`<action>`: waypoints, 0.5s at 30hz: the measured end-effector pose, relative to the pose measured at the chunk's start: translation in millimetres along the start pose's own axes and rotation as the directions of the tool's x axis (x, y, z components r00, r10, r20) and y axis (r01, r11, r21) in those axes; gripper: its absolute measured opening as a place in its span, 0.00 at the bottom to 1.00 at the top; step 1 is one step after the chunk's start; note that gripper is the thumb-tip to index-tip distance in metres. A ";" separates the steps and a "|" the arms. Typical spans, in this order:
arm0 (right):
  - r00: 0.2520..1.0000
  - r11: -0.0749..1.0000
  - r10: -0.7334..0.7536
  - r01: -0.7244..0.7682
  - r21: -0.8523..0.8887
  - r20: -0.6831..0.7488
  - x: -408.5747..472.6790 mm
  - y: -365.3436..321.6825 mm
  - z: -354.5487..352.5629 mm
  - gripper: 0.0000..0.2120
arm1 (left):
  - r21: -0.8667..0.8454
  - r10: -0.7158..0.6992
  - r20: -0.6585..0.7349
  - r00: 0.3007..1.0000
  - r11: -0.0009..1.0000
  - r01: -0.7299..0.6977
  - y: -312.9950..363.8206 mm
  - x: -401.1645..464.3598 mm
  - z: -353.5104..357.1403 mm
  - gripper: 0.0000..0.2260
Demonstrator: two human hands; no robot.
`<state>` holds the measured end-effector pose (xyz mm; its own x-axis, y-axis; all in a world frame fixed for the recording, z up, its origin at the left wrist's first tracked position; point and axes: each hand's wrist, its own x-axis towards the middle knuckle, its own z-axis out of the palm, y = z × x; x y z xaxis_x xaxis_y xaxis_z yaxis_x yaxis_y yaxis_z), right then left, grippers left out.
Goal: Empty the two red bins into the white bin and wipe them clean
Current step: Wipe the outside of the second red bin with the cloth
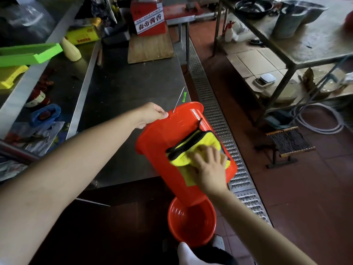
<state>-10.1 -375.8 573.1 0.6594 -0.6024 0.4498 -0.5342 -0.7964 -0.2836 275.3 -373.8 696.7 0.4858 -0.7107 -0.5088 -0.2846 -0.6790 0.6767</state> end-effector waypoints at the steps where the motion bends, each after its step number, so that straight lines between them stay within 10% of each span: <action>1: 0.996 0.995 -0.093 0.093 -0.030 0.002 -7.2 -14.6 4.1 0.18 | 0.019 -0.029 0.030 0.999 0.999 0.029 1.3 0.4 -3.3 0.12; 7: 0.970 0.968 -0.231 0.237 -0.079 0.073 -10.7 -21.1 4.3 0.19 | 0.149 -0.074 0.084 0.994 0.987 0.060 11.4 0.7 -9.7 0.11; 12: 0.994 0.995 0.095 -0.097 0.033 0.060 17.1 34.5 -6.9 0.21 | 0.148 -0.037 0.077 0.996 0.989 0.025 24.1 0.7 1.1 0.10; 15: 0.887 0.873 0.434 -0.457 0.169 0.158 34.3 64.2 -6.0 0.25 | 0.146 -0.034 0.072 0.997 0.989 0.023 27.1 -0.7 3.4 0.10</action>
<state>-25.0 -447.3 575.4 0.4367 -0.8882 0.1426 -0.6780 -0.4292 -0.5967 264.4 -392.3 713.6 0.4342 -0.6987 -0.5686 -0.3911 -0.7148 0.5797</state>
